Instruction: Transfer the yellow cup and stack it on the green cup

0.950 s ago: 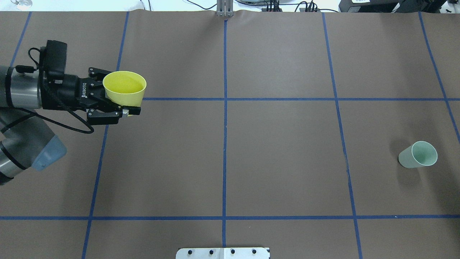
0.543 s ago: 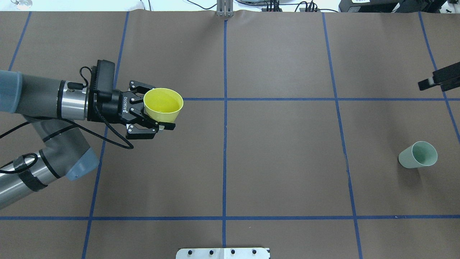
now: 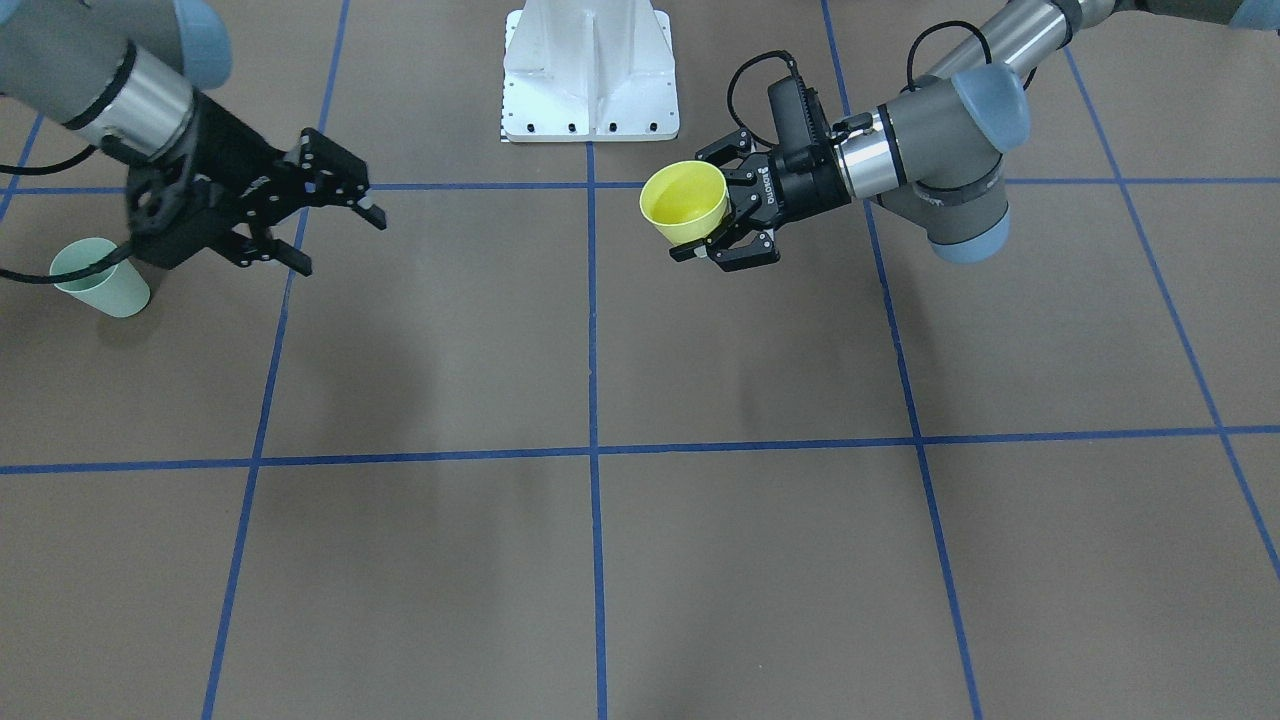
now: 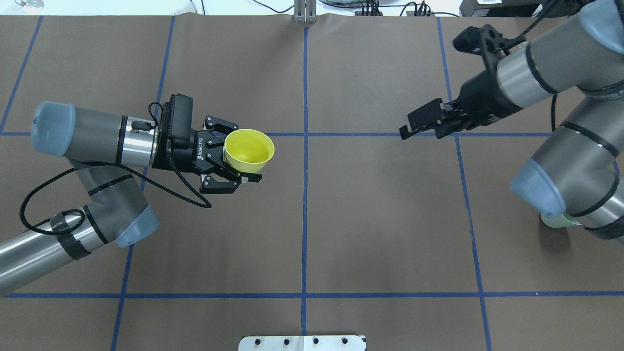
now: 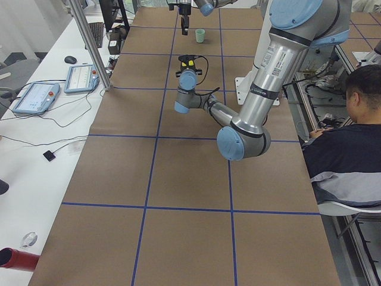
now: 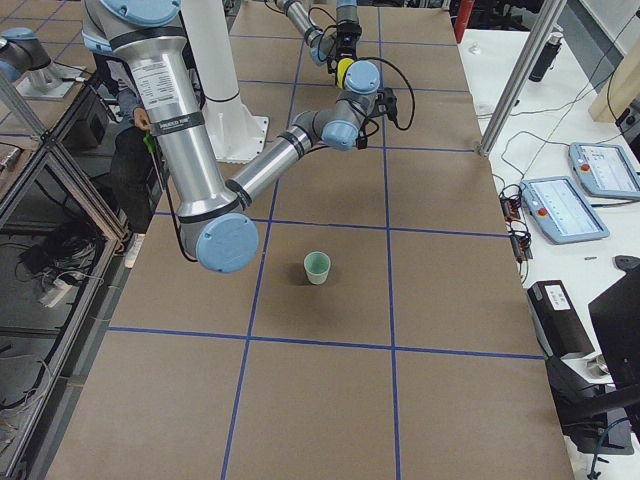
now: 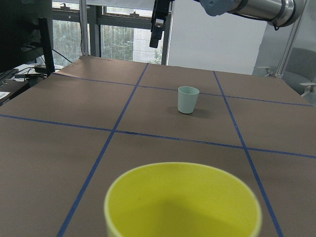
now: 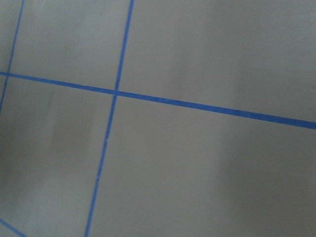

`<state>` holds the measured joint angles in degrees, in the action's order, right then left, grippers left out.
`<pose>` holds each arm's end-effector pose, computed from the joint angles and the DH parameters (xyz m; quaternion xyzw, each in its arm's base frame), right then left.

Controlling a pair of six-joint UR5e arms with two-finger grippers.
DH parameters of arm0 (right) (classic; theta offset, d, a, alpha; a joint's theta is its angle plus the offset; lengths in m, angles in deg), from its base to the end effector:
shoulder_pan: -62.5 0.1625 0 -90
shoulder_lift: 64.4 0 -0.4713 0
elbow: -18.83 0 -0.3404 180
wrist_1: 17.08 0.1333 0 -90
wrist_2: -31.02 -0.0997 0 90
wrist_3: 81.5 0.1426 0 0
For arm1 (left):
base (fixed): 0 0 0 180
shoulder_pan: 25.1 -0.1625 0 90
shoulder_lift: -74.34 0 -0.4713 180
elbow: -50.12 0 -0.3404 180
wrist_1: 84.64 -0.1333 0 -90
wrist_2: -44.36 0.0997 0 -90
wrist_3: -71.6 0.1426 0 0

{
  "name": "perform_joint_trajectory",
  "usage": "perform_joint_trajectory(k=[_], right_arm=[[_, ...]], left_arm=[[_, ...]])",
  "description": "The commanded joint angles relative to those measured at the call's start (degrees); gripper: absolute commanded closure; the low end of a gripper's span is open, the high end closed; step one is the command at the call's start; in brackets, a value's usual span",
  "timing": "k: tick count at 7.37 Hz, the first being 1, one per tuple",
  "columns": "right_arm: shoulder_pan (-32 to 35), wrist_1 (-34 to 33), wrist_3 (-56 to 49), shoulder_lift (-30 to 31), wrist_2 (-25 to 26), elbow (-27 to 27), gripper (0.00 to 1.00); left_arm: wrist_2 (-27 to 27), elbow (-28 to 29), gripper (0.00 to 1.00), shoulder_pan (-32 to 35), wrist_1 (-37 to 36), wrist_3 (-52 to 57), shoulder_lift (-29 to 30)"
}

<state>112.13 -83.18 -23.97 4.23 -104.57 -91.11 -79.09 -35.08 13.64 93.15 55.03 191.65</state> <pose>-0.3387 -0.4469 0.3280 0.0801 -0.5890 -0.0906 0.7991 0.4398 -0.4230 0.3162 0.5605 0.5750 0.3886 0.4520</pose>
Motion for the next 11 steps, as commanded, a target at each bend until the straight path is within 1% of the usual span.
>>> perform_joint_trajectory(k=[1,2,3,4,5,7,9,10,11], right_arm=[[-7.0,-3.3,7.1,-5.5,5.2,0.2,0.00],[-9.3,-10.1,10.1,-10.4,6.4,0.2,0.00],[-12.0,-13.9,12.3,-13.4,8.7,0.3,0.00],[-13.8,-14.6,12.6,-14.4,10.5,0.3,0.00],[-15.2,-14.8,16.1,-16.7,11.6,1.0,0.00],[-15.3,-14.8,18.1,-20.0,11.9,3.3,0.01],[-15.3,-14.8,20.3,-21.1,12.1,5.1,0.02],[-15.3,-14.8,23.3,-21.9,12.8,6.4,0.03],[-15.7,-14.8,23.2,-22.3,14.2,7.5,0.03]], left_arm=[[0.8,0.6,1.00,-0.4,0.0,4.5,0.2],[0.9,0.6,1.00,-0.6,0.0,6.2,0.2],[1.3,0.6,1.00,-1.0,0.0,6.2,0.2],[3.5,0.6,1.00,-2.1,0.2,6.3,0.1],[4.1,0.6,1.00,-3.1,0.2,6.8,0.1],[4.1,0.6,1.00,-3.7,0.3,7.2,-0.3],[4.0,0.6,1.00,-3.9,0.4,7.2,-0.5],[4.0,0.6,1.00,-3.9,0.5,7.1,-0.5],[4.1,0.6,1.00,-3.9,0.5,7.1,-0.4]])
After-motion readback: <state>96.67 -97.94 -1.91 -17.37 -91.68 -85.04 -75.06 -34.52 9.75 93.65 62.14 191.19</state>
